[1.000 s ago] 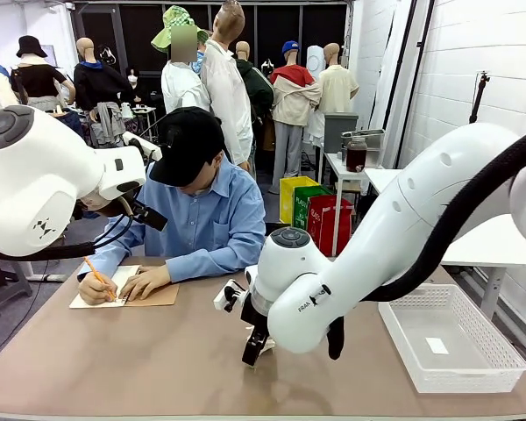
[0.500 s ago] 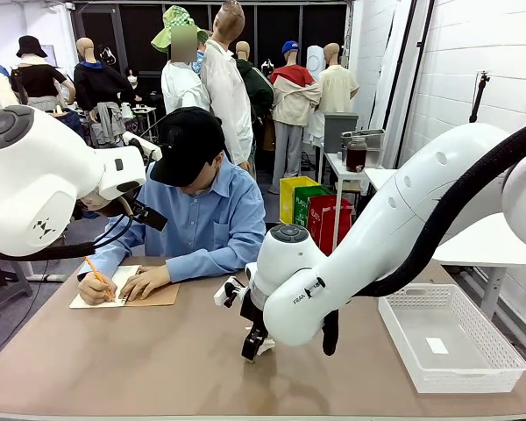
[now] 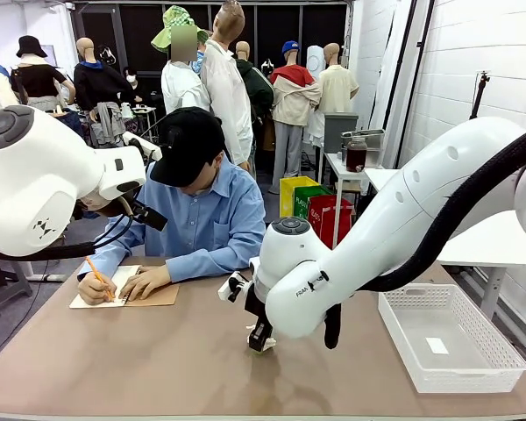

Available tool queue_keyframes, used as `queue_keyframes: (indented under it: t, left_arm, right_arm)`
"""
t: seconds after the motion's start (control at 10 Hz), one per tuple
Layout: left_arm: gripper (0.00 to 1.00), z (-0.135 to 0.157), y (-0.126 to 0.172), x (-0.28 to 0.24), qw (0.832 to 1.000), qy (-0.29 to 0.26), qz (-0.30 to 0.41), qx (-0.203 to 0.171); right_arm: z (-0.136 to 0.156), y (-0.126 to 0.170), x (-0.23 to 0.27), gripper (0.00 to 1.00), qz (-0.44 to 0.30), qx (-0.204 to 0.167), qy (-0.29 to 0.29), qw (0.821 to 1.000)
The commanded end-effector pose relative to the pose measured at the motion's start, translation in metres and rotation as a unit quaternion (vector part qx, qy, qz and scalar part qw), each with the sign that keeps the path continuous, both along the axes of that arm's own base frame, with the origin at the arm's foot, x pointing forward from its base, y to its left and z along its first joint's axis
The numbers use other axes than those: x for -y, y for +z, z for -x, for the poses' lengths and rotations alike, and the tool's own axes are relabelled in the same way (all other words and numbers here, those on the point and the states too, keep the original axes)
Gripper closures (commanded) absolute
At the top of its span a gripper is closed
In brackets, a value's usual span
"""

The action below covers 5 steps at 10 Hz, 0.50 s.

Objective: Sort the paper based on its condition.
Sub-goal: If a person hands you a paper, place it in the Organizing basket , and if it's crumpled, put it in the Trash can.

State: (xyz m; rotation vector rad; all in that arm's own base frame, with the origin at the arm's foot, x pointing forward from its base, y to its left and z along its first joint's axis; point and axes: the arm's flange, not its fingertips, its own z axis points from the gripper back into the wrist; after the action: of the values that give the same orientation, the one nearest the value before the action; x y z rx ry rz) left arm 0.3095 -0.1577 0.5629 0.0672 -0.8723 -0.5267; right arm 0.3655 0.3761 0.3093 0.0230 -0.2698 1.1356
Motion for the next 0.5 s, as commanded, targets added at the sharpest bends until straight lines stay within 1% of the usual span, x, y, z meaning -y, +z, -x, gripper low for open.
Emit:
queue_keyframes:
  t: [0.0, 0.1, 0.3, 0.4]
  left_arm:
    - [0.00, -0.0009, 0.0004, -0.0005, 1.000, -0.003, -0.006, 0.005]
    - [0.00, -0.0009, 0.0004, -0.0005, 1.000, -0.003, -0.006, 0.005]
    - [0.00, -0.0009, 0.0004, -0.0005, 1.000, -0.003, -0.006, 0.005]
    - [0.00, -0.0009, 0.0004, -0.0005, 1.000, -0.003, -0.006, 0.005]
  right_arm:
    - [-0.0031, 0.0002, -0.0001, 0.91, 0.002, 0.004, -0.001, 1.000]
    - [-0.0031, -0.0005, 0.0003, 1.00, 0.001, 0.006, -0.002, 1.000]
    - [-0.0038, 0.0008, 0.0007, 1.00, 0.001, 0.011, -0.005, 1.000]
    - [-0.0048, 0.0059, 0.0035, 1.00, 0.000, 0.013, -0.010, 1.000]
